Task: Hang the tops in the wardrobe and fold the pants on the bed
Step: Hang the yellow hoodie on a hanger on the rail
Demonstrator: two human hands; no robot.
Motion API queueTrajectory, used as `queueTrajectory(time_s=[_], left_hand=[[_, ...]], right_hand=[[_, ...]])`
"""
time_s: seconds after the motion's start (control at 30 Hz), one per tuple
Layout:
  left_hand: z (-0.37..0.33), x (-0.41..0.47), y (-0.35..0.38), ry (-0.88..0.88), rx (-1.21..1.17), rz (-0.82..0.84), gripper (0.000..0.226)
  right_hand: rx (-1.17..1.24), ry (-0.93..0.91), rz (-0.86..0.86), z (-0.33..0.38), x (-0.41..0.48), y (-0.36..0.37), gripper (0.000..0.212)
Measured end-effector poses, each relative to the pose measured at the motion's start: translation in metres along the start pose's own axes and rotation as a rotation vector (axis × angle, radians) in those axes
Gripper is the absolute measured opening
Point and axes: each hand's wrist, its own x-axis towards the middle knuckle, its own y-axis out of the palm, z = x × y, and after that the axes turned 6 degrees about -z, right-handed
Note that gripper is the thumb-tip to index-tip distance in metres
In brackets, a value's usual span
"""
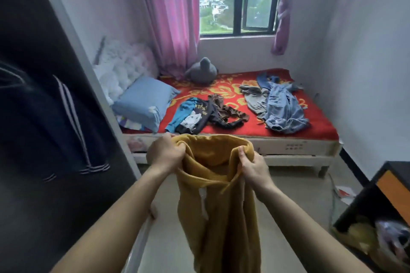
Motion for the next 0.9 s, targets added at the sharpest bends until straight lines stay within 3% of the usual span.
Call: queueTrajectory(time_s=[0.1, 0.2, 0.23, 0.3, 0.4, 0.5, 0.57, 0.6, 0.67, 0.73, 0.9], left_hand=[[0.055, 0.039, -0.013, -0.268, -0.12, 0.006, 0.038], [0.097, 0.07, -0.033, -0.688, -0.468, 0.124, 0.065], [0.109, 0.076, -0.041, -0.804, -0.624, 0.198, 0.074], [0.129, 0.083, -0.059, -0.958, -0.888, 0.341, 0.093], [0.159, 0.088, -0.078, -1.055, -1.08, 0.39, 0.118], [0.19, 0.091, -0.098, -1.086, -1.239, 0.275, 0.108], [0.208, 0.092, -0.116, -1.019, -1.231, 0.246, 0.078], [0.216, 0.092, -0.125, -0.981, -1.16, 0.213, 0.063], [0.235, 0.093, -0.139, -0.94, -1.002, 0.047, 0.044], [0.25, 0.097, -0.15, -0.924, -0.913, -0.186, 0.043], [0.27, 0.111, -0.184, -0.802, -0.602, -0.678, 0.052]], right_hand=[[0.149, -0.074, 0.059, 0.037, 0.013, 0.044, 0.027], [0.239, -0.089, 0.214, 0.073, 0.028, 0.09, 0.017], [0.311, -0.099, 0.293, 0.085, 0.034, 0.107, 0.018], [0.42, -0.12, 0.468, 0.109, 0.043, 0.141, 0.047], [0.219, -0.294, 0.608, 0.137, 0.045, 0.199, 0.053], [-0.022, -0.491, 0.614, 0.157, 0.036, 0.251, 0.023], [-0.074, -0.548, 0.628, 0.164, 0.033, 0.282, 0.016], [-0.083, -0.539, 0.645, 0.166, 0.031, 0.296, 0.014], [-0.101, -0.543, 0.64, 0.172, 0.028, 0.325, 0.034], [-0.103, -0.51, 0.664, 0.178, 0.025, 0.352, 0.047], [-0.086, -0.539, 0.693, 0.2, 0.033, 0.419, 0.046]])
